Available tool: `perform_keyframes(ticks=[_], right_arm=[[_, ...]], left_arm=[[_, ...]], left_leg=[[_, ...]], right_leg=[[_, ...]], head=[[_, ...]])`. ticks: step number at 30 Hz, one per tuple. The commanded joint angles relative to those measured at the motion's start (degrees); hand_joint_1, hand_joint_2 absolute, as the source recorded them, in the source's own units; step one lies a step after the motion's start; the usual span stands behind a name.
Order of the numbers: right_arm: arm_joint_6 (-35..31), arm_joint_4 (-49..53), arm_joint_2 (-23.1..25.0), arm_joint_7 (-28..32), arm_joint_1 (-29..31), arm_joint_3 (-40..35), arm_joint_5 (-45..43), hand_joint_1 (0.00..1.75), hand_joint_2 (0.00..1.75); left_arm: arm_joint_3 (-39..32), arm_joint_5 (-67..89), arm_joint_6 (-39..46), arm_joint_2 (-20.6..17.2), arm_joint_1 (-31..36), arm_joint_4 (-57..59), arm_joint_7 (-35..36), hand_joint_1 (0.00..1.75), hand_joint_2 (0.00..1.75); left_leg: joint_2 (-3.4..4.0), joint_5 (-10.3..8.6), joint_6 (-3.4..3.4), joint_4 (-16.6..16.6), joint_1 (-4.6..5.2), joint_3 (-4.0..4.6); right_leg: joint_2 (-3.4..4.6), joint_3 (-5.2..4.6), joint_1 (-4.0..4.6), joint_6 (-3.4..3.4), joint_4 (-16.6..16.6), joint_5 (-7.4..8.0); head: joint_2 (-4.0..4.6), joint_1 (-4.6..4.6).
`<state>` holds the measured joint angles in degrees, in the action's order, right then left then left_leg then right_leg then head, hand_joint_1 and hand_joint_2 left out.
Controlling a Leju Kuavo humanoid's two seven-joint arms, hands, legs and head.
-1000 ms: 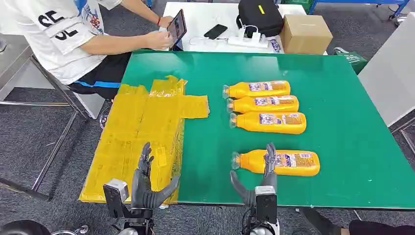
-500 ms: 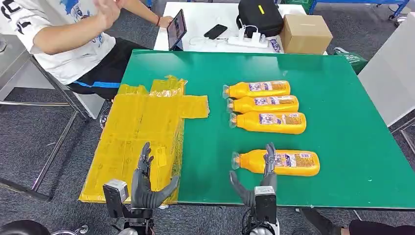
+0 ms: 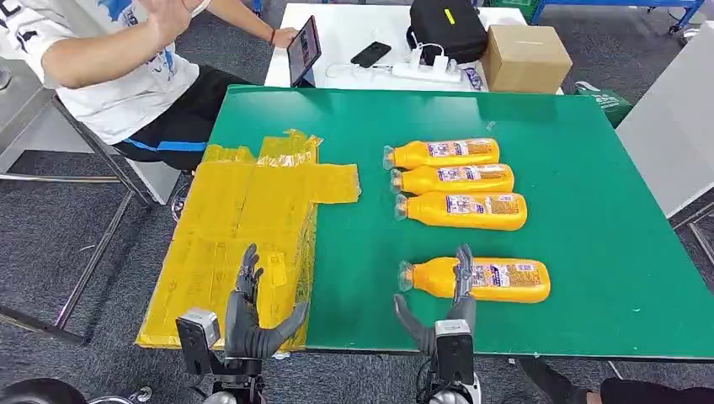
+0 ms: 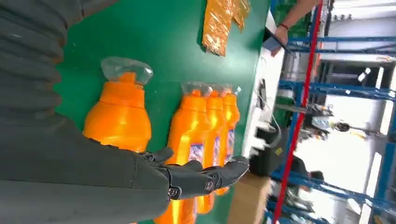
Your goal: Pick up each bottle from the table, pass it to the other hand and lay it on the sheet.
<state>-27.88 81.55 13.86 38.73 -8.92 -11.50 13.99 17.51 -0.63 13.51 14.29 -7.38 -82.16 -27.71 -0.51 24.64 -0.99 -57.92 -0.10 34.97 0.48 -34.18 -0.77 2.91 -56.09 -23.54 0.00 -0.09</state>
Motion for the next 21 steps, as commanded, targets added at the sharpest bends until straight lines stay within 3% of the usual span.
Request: perform_keyframes(ticks=[1, 9, 16, 21], right_arm=[[8.28, -1.13, -9.00, -11.37, 3.58, -3.02, 7.70, 0.00, 1.75], [9.49, 2.94, -15.88, -19.82, 8.55, -5.05, 25.82, 0.00, 1.75], [9.91, 4.23, -17.29, -20.75, 9.28, -4.05, 25.76, 0.00, 1.75], [11.69, 7.30, -20.90, -24.70, 9.48, -3.60, 28.53, 0.00, 1.75]], left_arm=[[-1.55, 0.23, -0.58, -1.36, 1.74, 2.46, 0.08, 0.00, 1.75], [-3.75, 1.42, -3.23, -0.66, 2.84, 5.23, -0.37, 0.00, 1.75], [-4.35, 1.72, -3.77, -0.94, 2.73, 4.91, -0.21, 0.00, 1.75], [-6.53, 2.40, -4.98, -0.95, 2.95, 5.53, 0.01, 0.00, 1.75]], left_leg=[[0.08, 0.08, 0.02, 0.06, -0.05, -0.27], [0.16, 0.08, 0.03, 0.03, -0.01, -0.23], [0.06, 0.07, 0.02, 0.04, 0.00, -0.23], [0.08, 0.11, 0.03, 0.03, -0.02, -0.28]], right_leg=[[0.00, 0.30, 0.07, -0.08, 0.14, -0.02], [0.09, 0.23, 0.03, -0.08, 0.07, -0.01], [-0.01, 0.24, 0.02, -0.07, 0.06, -0.03], [0.00, 0.29, 0.05, -0.08, 0.06, -0.06]], head=[[0.00, 0.00], [0.00, 0.00], [0.00, 0.00], [0.00, 0.00]])
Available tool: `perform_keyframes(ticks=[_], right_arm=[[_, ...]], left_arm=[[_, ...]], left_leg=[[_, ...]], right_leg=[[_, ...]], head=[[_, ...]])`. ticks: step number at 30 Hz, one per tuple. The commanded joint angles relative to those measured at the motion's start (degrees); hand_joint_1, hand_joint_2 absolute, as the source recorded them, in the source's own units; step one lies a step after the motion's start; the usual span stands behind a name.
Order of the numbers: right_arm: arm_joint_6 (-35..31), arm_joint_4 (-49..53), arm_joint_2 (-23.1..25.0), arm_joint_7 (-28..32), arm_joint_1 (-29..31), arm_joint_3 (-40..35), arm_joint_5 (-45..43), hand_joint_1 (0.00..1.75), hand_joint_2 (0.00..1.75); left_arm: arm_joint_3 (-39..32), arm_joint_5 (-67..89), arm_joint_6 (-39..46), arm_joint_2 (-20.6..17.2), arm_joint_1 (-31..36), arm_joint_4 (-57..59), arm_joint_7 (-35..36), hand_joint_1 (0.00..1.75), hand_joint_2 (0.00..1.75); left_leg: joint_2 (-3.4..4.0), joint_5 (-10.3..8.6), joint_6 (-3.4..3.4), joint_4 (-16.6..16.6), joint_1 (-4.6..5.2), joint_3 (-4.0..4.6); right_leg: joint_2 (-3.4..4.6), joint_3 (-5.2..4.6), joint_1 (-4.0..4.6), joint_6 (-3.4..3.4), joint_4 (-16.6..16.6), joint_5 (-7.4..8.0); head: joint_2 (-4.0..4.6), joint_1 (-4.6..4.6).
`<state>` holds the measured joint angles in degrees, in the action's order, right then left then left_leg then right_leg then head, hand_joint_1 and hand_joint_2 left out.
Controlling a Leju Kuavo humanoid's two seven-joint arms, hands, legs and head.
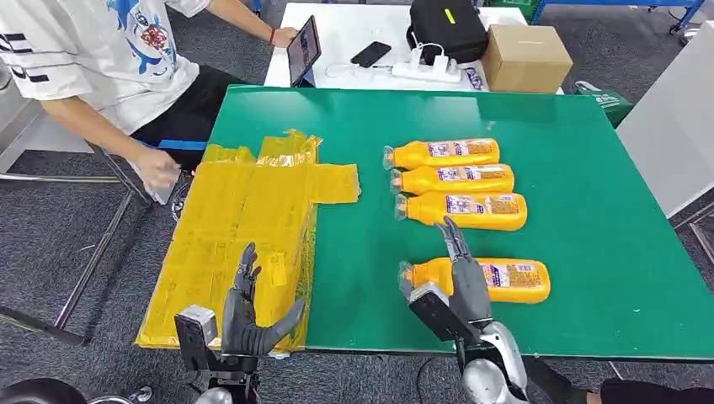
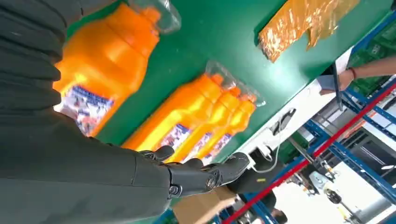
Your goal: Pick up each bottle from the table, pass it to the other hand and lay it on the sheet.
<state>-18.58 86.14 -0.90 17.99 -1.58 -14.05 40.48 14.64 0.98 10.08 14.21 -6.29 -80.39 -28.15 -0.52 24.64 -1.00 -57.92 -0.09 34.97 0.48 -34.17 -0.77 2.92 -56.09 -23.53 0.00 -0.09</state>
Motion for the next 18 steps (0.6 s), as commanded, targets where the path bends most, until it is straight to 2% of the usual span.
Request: perform_keyframes(ticks=[1, 5, 13, 18], right_arm=[[3.76, 2.29, -6.83, -5.08, 2.45, -1.01, 2.32, 0.00, 1.75], [8.30, -0.25, -10.40, -9.06, 2.53, -1.44, 5.02, 0.00, 1.75], [8.35, -0.89, -10.36, -9.07, 2.80, -1.44, 5.02, 0.00, 1.75], [13.34, -2.72, -12.67, -9.73, 3.16, -1.25, 0.85, 0.00, 1.75]], left_arm=[[-3.82, 0.89, -1.97, -0.81, 2.18, 4.38, 0.50, 0.00, 1.75], [-4.47, 1.42, -2.74, -0.30, 2.84, 5.57, 0.45, 0.00, 1.75], [-4.71, 1.41, -2.70, -0.52, 3.05, 5.76, 0.44, 0.00, 1.75], [-5.51, 1.39, -3.81, -1.01, 4.11, 7.40, 0.46, 0.00, 1.75]], left_leg=[[0.06, 0.07, 0.02, 0.03, 0.01, -0.18], [0.02, 0.03, 0.01, 0.04, 0.01, -0.15], [0.08, 0.06, 0.03, 0.06, 0.01, -0.18], [0.06, 0.04, 0.03, 0.07, -0.01, -0.21]], right_leg=[[-0.01, 0.18, 0.00, -0.06, 0.03, -0.05], [-0.03, 0.17, 0.01, -0.04, 0.07, -0.02], [0.03, 0.18, 0.01, -0.07, 0.07, -0.03], [0.01, 0.21, 0.03, -0.06, 0.10, -0.02]], head=[[0.00, 0.00], [0.00, 0.02], [0.00, 0.00], [0.00, 0.00]])
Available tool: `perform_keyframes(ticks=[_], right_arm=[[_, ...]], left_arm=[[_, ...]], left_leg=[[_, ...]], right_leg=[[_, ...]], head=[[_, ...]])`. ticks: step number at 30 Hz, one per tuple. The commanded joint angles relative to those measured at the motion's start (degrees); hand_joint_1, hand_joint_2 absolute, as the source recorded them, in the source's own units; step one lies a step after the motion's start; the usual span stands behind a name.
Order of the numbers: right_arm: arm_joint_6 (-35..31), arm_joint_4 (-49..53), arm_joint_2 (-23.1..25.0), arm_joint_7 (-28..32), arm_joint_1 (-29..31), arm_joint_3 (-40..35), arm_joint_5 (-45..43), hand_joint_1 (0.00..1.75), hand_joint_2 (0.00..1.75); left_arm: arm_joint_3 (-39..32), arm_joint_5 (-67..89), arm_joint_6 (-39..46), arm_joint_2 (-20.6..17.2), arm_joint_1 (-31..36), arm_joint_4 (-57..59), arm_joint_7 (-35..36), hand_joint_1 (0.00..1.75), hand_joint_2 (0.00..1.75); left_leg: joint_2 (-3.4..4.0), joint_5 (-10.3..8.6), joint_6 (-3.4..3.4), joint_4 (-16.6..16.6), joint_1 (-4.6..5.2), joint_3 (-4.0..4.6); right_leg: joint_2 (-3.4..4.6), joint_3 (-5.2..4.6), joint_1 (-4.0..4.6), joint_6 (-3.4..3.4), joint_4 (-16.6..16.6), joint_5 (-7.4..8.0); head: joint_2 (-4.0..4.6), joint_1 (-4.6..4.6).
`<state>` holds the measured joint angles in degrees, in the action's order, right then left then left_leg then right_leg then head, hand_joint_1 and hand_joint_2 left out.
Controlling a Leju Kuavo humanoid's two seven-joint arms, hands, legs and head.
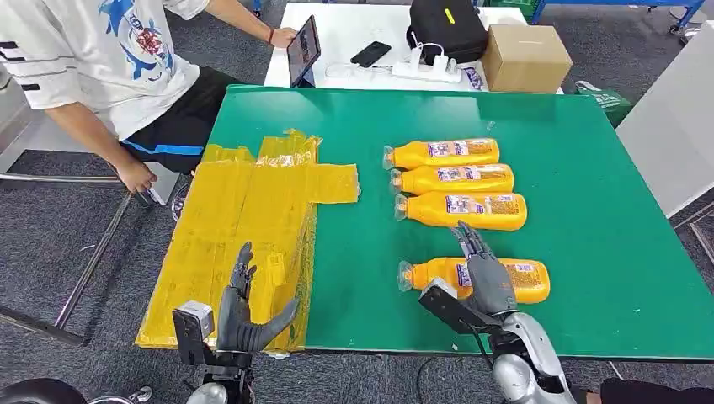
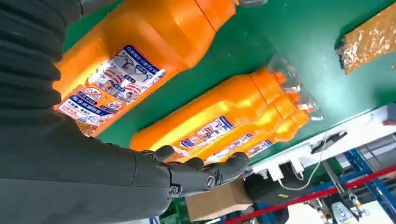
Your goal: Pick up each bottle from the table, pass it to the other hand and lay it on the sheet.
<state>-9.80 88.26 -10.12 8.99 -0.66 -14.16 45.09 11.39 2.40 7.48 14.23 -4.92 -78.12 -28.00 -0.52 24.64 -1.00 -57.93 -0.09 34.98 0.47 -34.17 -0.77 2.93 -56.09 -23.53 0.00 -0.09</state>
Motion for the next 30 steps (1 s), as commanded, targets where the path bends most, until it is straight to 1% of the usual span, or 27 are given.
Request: perform_keyframes(ticks=[1, 2, 3, 6, 7, 9, 10, 12, 13, 14, 15, 16, 19, 20, 22, 23, 24, 26, 30], right_arm=[[4.55, -4.44, -4.12, -0.75, 1.76, -0.84, -3.80, 0.00, 1.75], [4.52, -4.10, -4.33, -1.21, 1.31, -0.07, -3.48, 0.00, 1.75], [4.84, -3.99, -4.59, -1.71, 1.11, 0.15, -2.96, 0.00, 1.75], [4.81, -3.36, -5.06, -2.07, 0.70, 0.48, -1.99, 0.00, 1.75], [5.14, -3.15, -5.46, -2.38, 0.83, 0.48, -1.76, 0.00, 1.75], [6.37, -3.76, -6.33, -3.35, 1.30, 0.46, -1.77, 0.00, 1.75], [6.60, -4.15, -6.68, -3.71, 1.00, 0.74, -1.61, 0.00, 1.75], [6.83, -4.07, -6.87, -4.10, -0.16, 1.45, -1.70, 0.00, 1.75], [6.44, -4.20, -6.43, -4.59, -0.55, 2.14, -1.37, 0.00, 1.75], [6.06, -4.58, -6.01, -4.80, -0.54, 2.55, -1.15, 0.00, 1.75], [5.92, -4.69, -5.88, -4.87, -0.48, 2.71, -1.05, 0.00, 1.75], [5.92, -4.70, -5.89, -4.87, -0.42, 2.73, -1.05, 0.00, 1.75], [5.92, -4.65, -5.84, -4.87, -0.30, 2.73, -1.05, 0.00, 1.75], [5.85, -4.87, -5.87, -5.34, -0.18, 2.77, -0.61, 0.00, 1.75], [5.26, -5.30, -5.90, -5.89, -0.06, 3.53, 0.37, 0.00, 1.75], [5.17, -5.75, -5.76, -5.92, 0.08, 3.72, 0.43, 0.00, 1.75], [4.14, -7.43, -5.25, -6.49, 0.54, 4.17, 1.71, 0.00, 1.75], [2.70, -10.91, -3.96, -7.01, 1.52, 4.36, 4.16, 0.00, 1.75], [1.22, -14.35, -3.02, -7.70, 3.09, 4.65, 6.20, 0.00, 1.75]], left_arm=[[-2.40, -0.05, -1.26, -0.91, 2.81, 5.39, 0.31, 0.00, 1.75], [-2.62, -0.02, -1.43, -0.67, 2.85, 5.74, 0.32, 0.00, 1.75], [-2.71, 0.06, -1.47, -0.53, 2.92, 6.14, 0.38, 0.00, 1.75], [-2.63, 0.21, -1.57, -0.38, 3.22, 6.72, 0.42, 0.00, 1.75], [-2.63, 0.23, -1.59, -0.41, 3.42, 7.01, 0.43, 0.00, 1.75], [-2.68, 0.28, -1.69, -0.40, 3.70, 7.65, 0.48, 0.00, 1.75], [-2.59, 0.32, -1.80, -0.29, 3.68, 7.90, 0.51, 0.00, 1.75], [-2.32, 0.37, -1.92, -0.17, 3.26, 7.63, 0.52, 0.00, 1.75], [-2.18, 0.37, -1.95, -0.23, 2.97, 7.25, 0.52, 0.00, 1.75], [-2.20, 0.37, -1.91, -0.31, 2.87, 7.17, 0.62, 0.00, 1.75], [-2.27, 0.37, -1.88, -0.36, 2.86, 7.15, 0.66, 0.00, 1.75], [-2.35, 0.37, -1.89, -0.50, 2.84, 7.14, 0.62, 0.00, 1.75], [-2.41, 0.37, -1.89, -0.57, 2.83, 7.14, 0.62, 0.00, 1.75], [-2.47, 0.38, -1.86, -0.51, 2.92, 7.23, 0.69, 0.00, 1.75], [-2.78, 0.39, -1.82, -0.41, 2.90, 7.28, 0.73, 0.00, 1.75], [-2.79, 0.39, -1.82, -0.39, 2.91, 7.18, 0.73, 0.00, 1.75], [-2.73, 0.30, -1.92, -0.27, 2.88, 6.62, 0.71, 0.00, 1.75], [-2.15, 0.31, -2.22, -0.15, 2.86, 5.64, 1.01, 0.00, 1.75], [-1.61, 0.56, -2.30, -0.26, 3.22, 6.06, 1.81, 0.00, 1.75]], left_leg=[[0.14, 0.14, 0.07, 0.08, -0.07, -0.47], [0.05, 0.05, 0.03, 0.08, -0.02, -0.24], [0.05, 0.10, 0.03, 0.06, -0.04, -0.36], [-0.01, 0.03, 0.01, 0.05, 0.01, -0.16], [0.02, 0.08, 0.02, 0.06, -0.02, -0.27], [0.00, 0.02, 0.02, 0.05, 0.03, -0.14], [0.03, 0.08, 0.05, 0.06, -0.01, -0.27], [-0.01, 0.07, 0.04, 0.07, 0.00, -0.29], [-0.06, 0.05, 0.04, 0.06, -0.01, -0.24], [-0.03, 0.15, 0.08, 0.07, -0.06, -0.47], [-0.04, 0.04, 0.03, 0.06, 0.01, -0.20], [0.00, 0.08, 0.04, 0.07, -0.02, -0.30], [0.04, 0.04, 0.03, 0.05, 0.00, -0.16], [0.06, 0.09, 0.04, 0.05, -0.01, -0.28], [0.03, 0.03, 0.02, 0.05, 0.01, -0.16], [0.04, 0.07, 0.03, 0.05, -0.01, -0.25], [0.04, 0.04, 0.03, 0.04, -0.02, -0.17], [0.08, 0.12, 0.05, 0.03, -0.06, -0.36], [0.11, 0.06, 0.03, 0.05, -0.03, -0.24]], right_leg=[[0.02, 0.47, 0.10, -0.15, 0.15, -0.08], [-0.01, 0.25, 0.04, -0.07, 0.11, -0.02], [-0.05, 0.39, 0.06, -0.09, 0.13, -0.06], [-0.06, 0.18, 0.00, -0.04, 0.07, -0.03], [-0.05, 0.30, 0.03, -0.08, 0.10, -0.06], [-0.04, 0.14, -0.02, -0.05, 0.05, -0.02], [-0.05, 0.28, 0.03, -0.10, 0.09, -0.06], [-0.09, 0.30, 0.02, -0.09, 0.10, -0.06], [-0.12, 0.27, 0.03, -0.08, 0.11, -0.06], [-0.15, 0.52, 0.10, -0.16, 0.16, -0.14], [-0.09, 0.21, 0.01, -0.06, 0.08, -0.05], [-0.07, 0.31, 0.04, -0.09, 0.12, -0.07], [-0.02, 0.15, 0.01, -0.05, 0.07, -0.03], [-0.02, 0.27, 0.04, -0.09, 0.09, -0.06], [-0.03, 0.14, 0.00, -0.05, 0.07, -0.02], [-0.04, 0.25, 0.03, -0.08, 0.10, -0.04], [-0.02, 0.17, 0.04, -0.06, 0.10, -0.01], [-0.03, 0.38, 0.09, -0.12, 0.13, -0.07], [0.04, 0.24, 0.05, -0.07, 0.12, -0.01]], head=[[0.00, -0.02], [0.00, 0.00], [0.00, 0.00], [0.00, 0.00], [0.00, 0.02], [0.00, 0.00], [0.00, 0.00], [0.00, 0.00], [0.00, 0.00], [0.00, 0.00], [0.00, 0.00], [0.00, -0.02], [0.00, -0.02], [0.00, -0.02], [0.00, -0.02], [0.00, 0.00], [0.00, 0.00], [0.00, 0.00], [0.00, 0.02]])
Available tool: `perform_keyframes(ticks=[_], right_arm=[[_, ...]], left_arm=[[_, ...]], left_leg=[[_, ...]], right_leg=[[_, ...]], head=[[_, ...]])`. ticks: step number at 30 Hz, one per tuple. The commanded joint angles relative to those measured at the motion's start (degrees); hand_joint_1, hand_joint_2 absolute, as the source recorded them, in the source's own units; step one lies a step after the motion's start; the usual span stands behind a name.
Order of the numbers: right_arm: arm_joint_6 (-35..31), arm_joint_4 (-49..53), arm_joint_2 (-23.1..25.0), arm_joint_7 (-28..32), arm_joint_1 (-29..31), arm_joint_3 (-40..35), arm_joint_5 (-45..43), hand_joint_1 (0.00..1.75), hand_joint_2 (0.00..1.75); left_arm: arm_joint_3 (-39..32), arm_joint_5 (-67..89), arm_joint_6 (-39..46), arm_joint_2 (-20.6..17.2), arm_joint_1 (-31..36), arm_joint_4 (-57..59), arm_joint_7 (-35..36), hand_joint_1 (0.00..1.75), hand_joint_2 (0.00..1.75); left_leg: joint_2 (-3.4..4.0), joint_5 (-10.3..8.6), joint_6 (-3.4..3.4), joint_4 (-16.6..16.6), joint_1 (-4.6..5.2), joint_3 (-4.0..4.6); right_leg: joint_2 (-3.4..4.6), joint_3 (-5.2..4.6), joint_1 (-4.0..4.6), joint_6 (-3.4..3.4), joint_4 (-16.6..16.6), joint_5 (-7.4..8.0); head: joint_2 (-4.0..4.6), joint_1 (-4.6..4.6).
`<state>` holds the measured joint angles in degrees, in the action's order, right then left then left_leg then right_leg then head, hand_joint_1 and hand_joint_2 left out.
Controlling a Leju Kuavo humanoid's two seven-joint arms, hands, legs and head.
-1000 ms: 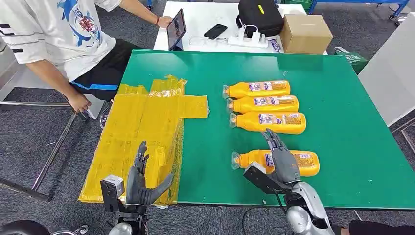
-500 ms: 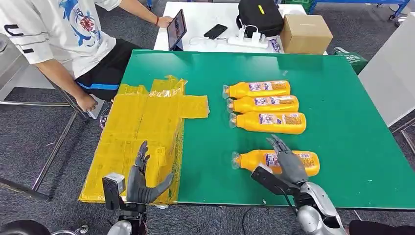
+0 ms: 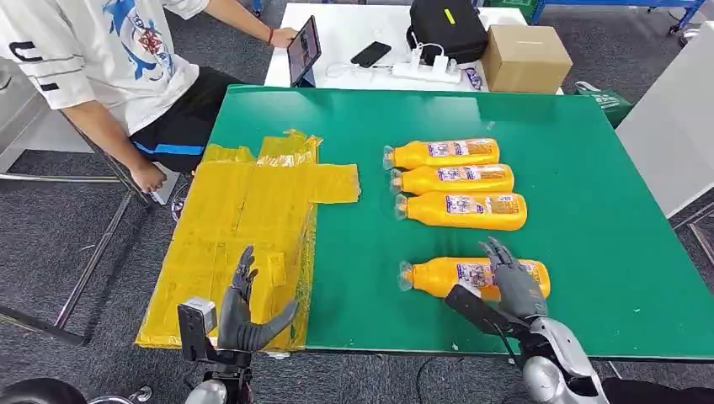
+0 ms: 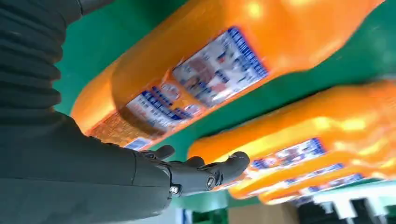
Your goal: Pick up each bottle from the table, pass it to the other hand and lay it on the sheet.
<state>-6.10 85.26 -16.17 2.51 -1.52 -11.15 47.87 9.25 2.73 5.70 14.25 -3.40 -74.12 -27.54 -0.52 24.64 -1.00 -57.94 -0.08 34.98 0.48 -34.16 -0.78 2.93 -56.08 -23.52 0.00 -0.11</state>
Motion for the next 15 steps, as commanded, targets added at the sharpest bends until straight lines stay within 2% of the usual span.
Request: perform_keyframes(ticks=[1, 12, 13, 15], right_arm=[[-2.48, -11.38, 3.06, -1.20, 3.90, 1.77, 3.36, 0.00, 1.75], [-2.19, -10.54, 3.35, -0.69, 2.46, 2.79, 3.13, 0.00, 1.75], [-2.16, -10.66, 3.34, -0.68, 2.54, 2.86, 3.13, 0.00, 1.75], [-1.79, -11.57, 3.89, -0.80, 2.79, 3.16, 2.86, 0.00, 1.75]], left_arm=[[0.54, 0.23, -0.54, -0.34, 1.70, 2.23, 1.34, 0.00, 1.75], [0.63, -0.08, -0.53, 0.03, 1.54, 3.67, 1.38, 0.00, 1.75], [0.70, -0.09, -0.54, -0.02, 1.49, 3.51, 1.38, 0.00, 1.75], [0.95, -0.09, -0.56, -0.24, 1.76, 3.89, 1.38, 0.00, 1.75]], left_leg=[[0.12, 0.09, 0.06, 0.06, -0.08, -0.32], [0.04, 0.05, 0.03, 0.06, -0.02, -0.18], [0.05, 0.14, 0.07, 0.05, -0.09, -0.42], [0.02, 0.05, 0.03, 0.05, -0.04, -0.22]], right_leg=[[0.04, 0.33, 0.10, -0.12, 0.14, -0.02], [0.00, 0.18, 0.04, -0.06, 0.08, -0.02], [-0.07, 0.45, 0.12, -0.14, 0.14, -0.10], [-0.05, 0.23, 0.06, -0.08, 0.10, -0.03]], head=[[0.00, 0.02], [0.00, 0.02], [0.00, 0.00], [0.00, 0.02]])
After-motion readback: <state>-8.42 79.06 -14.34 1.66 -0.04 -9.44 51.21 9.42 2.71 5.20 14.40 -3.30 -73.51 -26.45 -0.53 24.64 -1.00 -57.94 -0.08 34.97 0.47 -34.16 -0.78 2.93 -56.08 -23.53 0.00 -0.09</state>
